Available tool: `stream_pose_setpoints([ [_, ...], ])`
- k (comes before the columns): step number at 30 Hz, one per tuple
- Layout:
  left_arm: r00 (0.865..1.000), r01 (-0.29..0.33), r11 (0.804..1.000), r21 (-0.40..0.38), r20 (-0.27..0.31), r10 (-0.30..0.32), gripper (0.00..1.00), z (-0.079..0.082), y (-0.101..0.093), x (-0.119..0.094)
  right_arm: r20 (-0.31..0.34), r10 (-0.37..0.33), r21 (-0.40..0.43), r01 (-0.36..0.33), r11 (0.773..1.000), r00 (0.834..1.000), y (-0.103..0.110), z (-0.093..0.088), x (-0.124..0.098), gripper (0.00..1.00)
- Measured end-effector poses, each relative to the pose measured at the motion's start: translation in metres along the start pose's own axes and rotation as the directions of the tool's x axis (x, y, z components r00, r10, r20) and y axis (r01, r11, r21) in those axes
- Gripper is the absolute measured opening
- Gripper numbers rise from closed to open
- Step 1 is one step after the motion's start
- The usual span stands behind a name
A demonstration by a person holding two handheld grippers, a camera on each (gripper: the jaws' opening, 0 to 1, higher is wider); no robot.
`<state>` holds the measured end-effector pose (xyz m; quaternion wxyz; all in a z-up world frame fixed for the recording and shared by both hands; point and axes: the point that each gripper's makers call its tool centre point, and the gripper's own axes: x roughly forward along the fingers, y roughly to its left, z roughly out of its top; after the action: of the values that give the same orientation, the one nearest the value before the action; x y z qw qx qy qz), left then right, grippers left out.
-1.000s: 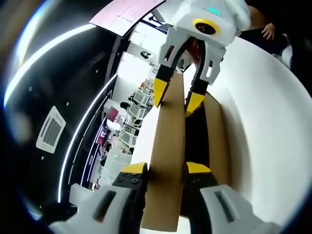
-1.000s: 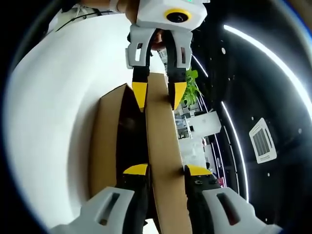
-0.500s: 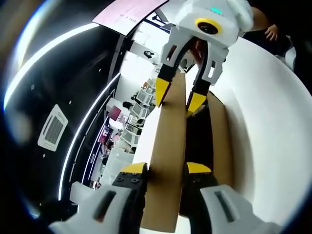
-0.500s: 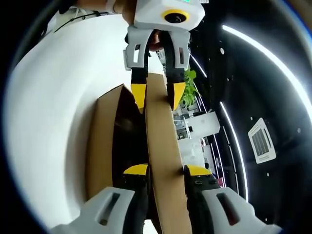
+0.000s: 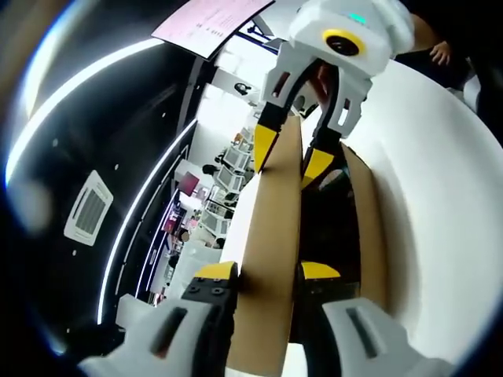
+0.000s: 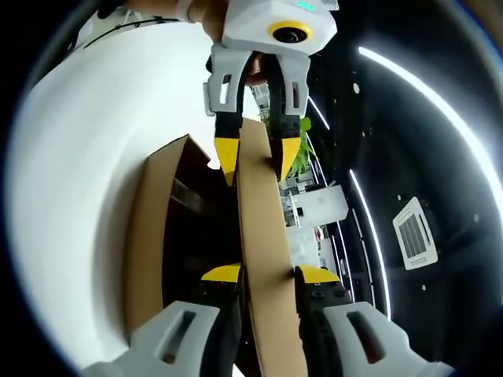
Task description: Operate the shoe box by opening the lid, removing the specified soft item, and placing it in the target area until the item is outside and the box remains undamaged.
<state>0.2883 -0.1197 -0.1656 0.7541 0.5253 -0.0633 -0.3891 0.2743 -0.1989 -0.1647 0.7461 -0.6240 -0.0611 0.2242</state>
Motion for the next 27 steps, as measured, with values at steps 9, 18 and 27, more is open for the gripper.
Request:
stream_pose_setpoints([
  [9,1.0,-0.006,1.0,0.01,0.006,0.006,0.3,0.0,0.008,0.002,-0.003,-0.019,-0.058,0.019,0.998,1.0,-0.008,0.0,0.004,0.22],
  [18,0.999,0.004,1.0,-0.002,0.032,-0.004,0.29,0.001,0.017,0.003,-0.002,-0.029,-0.09,0.029,0.996,1.0,-0.019,-0.002,0.011,0.21],
  [27,0.999,-0.008,1.0,0.01,0.035,0.008,0.29,0.0,0.027,0.007,-0.002,-0.032,-0.12,0.032,0.992,0.999,-0.028,-0.002,0.018,0.19],
])
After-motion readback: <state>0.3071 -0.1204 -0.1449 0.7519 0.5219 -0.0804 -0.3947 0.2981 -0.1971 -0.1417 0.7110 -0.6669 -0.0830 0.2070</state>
